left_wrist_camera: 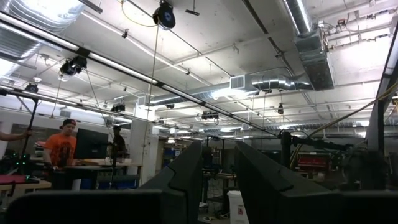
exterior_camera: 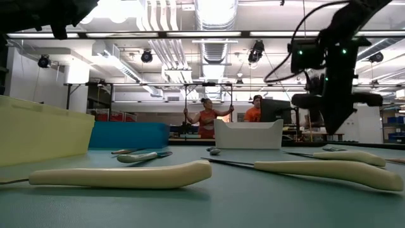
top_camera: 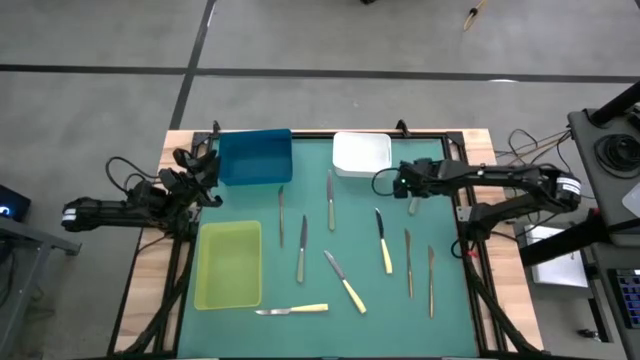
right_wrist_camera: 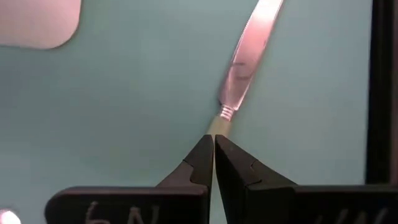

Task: Sort silverware by color (type)
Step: Put the top right green knife into the green bin

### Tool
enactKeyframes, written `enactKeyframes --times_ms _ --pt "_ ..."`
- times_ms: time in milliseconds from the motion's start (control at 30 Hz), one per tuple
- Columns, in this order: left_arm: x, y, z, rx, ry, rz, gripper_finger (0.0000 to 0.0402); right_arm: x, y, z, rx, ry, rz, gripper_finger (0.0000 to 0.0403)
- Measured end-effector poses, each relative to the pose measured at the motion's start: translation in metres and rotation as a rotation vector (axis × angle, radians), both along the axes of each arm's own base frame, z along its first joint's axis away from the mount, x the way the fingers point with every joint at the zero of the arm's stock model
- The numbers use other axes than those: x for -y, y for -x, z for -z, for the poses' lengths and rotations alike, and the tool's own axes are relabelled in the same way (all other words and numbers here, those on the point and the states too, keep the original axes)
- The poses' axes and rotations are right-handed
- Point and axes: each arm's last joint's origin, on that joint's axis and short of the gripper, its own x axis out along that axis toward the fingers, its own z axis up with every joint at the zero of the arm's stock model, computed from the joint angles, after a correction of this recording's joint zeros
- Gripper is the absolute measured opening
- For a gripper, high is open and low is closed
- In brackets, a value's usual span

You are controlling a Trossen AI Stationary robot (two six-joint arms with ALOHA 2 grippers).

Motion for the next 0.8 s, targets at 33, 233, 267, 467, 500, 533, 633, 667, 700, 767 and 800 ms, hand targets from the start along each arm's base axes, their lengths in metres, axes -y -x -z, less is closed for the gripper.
enactKeyframes --times_ms 33,233,267,467,500,533,633,667,700,767,800 --pt "0.000 0.000 0.000 0.000 0.000 0.000 0.0077 -0.001 0.002 0.003 0.017 0.016 0.005 0.0008" --pt "0.000 0.000 0.000 0.000 0.000 0.000 0.0077 -0.015 0.019 0.019 0.110 0.176 0.026 0.0008" --pt "0.000 0.000 0.000 -0.001 0.000 0.000 0.0077 -0.018 0.019 0.021 0.134 0.208 0.021 0.0008" --pt "0.000 0.000 0.000 -0.001 0.000 0.000 0.0078 -0.027 0.019 0.024 0.167 0.318 -0.022 0.0009" --pt "0.000 0.000 0.000 -0.001 0.000 0.000 0.0078 -0.027 0.019 0.024 0.157 0.329 -0.025 0.0009" --pt "0.000 0.000 0.000 -0.001 0.000 0.000 0.0077 -0.027 0.020 0.025 0.146 0.333 -0.023 0.0009" --pt "0.000 0.000 0.000 0.000 0.000 0.000 0.0078 -0.028 0.020 0.027 0.152 0.322 0.025 0.0009" --pt "0.000 0.000 0.000 0.000 -0.001 0.000 0.0078 -0.027 0.020 0.028 0.156 0.320 0.038 0.0009" --pt "0.000 0.000 0.000 -0.001 -0.002 -0.001 0.0078 -0.027 0.020 0.029 0.156 0.318 0.047 0.0009" --pt "0.000 0.000 0.000 -0.007 -0.009 -0.008 0.0078 -0.027 0.020 0.030 0.149 0.322 0.067 0.0009" --pt "0.000 0.000 0.000 -0.011 -0.013 -0.011 0.0078 -0.027 0.019 0.032 0.148 0.319 0.077 0.0009"
